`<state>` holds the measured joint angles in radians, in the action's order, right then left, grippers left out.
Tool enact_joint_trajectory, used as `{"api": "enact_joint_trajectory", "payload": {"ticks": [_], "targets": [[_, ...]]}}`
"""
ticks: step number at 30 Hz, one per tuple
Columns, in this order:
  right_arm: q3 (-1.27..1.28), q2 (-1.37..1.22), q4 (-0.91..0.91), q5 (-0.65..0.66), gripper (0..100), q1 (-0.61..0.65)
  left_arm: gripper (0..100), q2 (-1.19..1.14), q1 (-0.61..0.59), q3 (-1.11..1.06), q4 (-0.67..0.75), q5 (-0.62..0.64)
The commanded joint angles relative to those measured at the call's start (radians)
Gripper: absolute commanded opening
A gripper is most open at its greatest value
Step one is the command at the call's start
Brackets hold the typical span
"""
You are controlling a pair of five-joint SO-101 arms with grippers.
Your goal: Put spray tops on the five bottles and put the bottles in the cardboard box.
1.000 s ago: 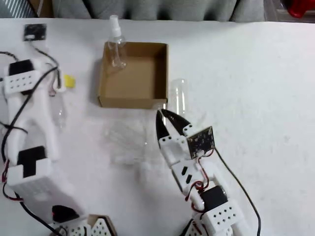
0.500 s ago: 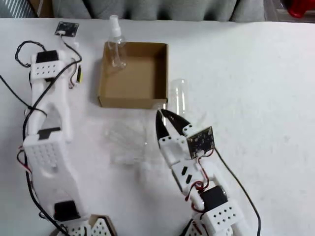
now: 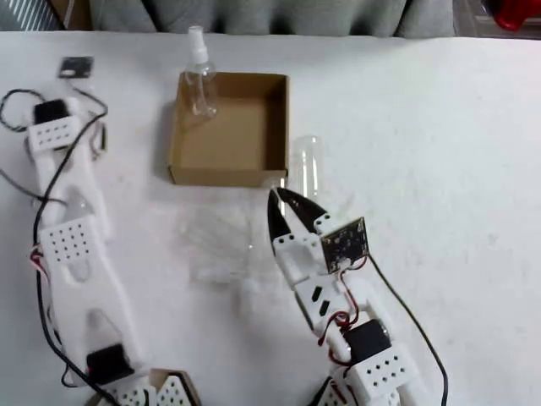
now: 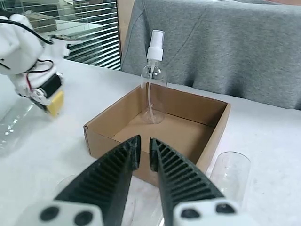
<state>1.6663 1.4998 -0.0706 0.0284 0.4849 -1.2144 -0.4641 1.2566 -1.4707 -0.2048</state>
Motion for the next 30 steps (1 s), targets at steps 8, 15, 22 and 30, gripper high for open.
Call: {"api": "enact_joint_trajectory", "payload": {"ticks": [8, 15, 22, 30], "targets": [[-0.005, 0.004, 0.002, 0.008, 1.6, 0.007, 2, -0.134, -0.185, 0.385, -0.198, -0.187], [-0.003, 0.004, 0.002, 0.008, 1.6, 0.007, 2, -0.157, -0.288, 0.413, -0.229, -0.258], [-0.003, 0.004, 0.001, 0.008, 1.6, 0.007, 2, -0.134, -0.298, 0.413, -0.236, -0.249], [-0.003, 0.004, 0.001, 0.008, 1.6, 0.007, 2, -0.007, -0.348, 0.413, -0.244, -0.129]]}}
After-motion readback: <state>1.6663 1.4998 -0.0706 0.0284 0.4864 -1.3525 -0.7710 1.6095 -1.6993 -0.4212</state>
